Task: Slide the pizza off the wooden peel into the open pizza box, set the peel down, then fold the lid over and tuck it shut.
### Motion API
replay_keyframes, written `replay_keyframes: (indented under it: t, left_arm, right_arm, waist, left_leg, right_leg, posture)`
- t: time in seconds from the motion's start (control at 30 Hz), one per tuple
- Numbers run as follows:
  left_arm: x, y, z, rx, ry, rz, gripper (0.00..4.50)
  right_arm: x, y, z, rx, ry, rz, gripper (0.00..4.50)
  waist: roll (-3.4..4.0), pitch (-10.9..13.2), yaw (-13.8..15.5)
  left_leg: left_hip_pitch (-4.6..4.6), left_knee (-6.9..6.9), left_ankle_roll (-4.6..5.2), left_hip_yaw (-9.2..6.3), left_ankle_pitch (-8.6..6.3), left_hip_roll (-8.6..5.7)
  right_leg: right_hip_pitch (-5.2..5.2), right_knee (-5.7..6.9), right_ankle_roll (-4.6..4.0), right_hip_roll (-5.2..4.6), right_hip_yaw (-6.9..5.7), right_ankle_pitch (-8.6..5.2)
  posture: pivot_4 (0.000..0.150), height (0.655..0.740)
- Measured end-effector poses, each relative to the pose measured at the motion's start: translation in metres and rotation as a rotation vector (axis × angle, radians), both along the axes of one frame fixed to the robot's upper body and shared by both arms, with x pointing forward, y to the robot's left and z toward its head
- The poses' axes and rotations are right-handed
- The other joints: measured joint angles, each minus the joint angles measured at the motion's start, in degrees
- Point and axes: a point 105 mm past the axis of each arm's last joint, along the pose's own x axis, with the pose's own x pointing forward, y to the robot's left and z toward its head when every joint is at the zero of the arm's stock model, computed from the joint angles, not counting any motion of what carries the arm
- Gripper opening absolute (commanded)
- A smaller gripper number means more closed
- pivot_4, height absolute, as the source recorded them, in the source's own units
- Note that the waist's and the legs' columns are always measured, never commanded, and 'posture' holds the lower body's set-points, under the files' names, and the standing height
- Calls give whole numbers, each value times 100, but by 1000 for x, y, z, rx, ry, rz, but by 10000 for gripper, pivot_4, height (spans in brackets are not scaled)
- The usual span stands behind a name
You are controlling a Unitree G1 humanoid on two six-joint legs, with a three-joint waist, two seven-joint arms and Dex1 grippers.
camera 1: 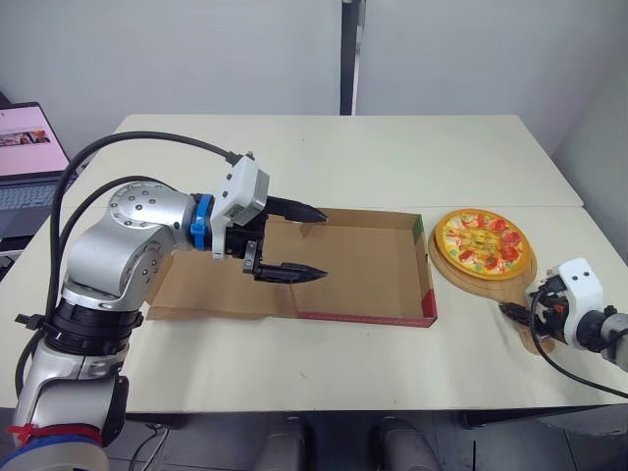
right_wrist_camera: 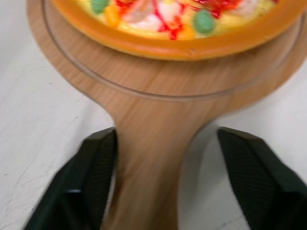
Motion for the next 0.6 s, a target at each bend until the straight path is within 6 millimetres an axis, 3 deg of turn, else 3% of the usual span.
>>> replay_keyframes:
  t: [0.1,0.13,0.6]
  left_arm:
    - [2,2,-1,-1,1,9,45000]
    - [2,2,-1,0,0,10,45000]
    - [10,2,13,-5,-19,25,45000]
  right_arm:
    - [1,-3,-3,6,-17,-23,16994]
    - [2,-3,-4,10,-22,-32,16197]
    - [-3,-17,-6,76,-134,-222,16173]
  waist:
    - [-22,-11,-2]
    - [-27,-11,-3]
    - [-29,-5,38]
  left_leg:
    - [23,0,0,0,0,0]
    - [29,0,0,-2,0,0]
    - [21,0,1,-6,0,-7]
  right_leg:
    - [25,-5,2,0,0,1]
    - [31,-6,2,0,0,1]
    - [28,-8,5,-3,-2,2]
  posture:
    - [1500,7318]
    - [1500,7318]
    - [1500,7318]
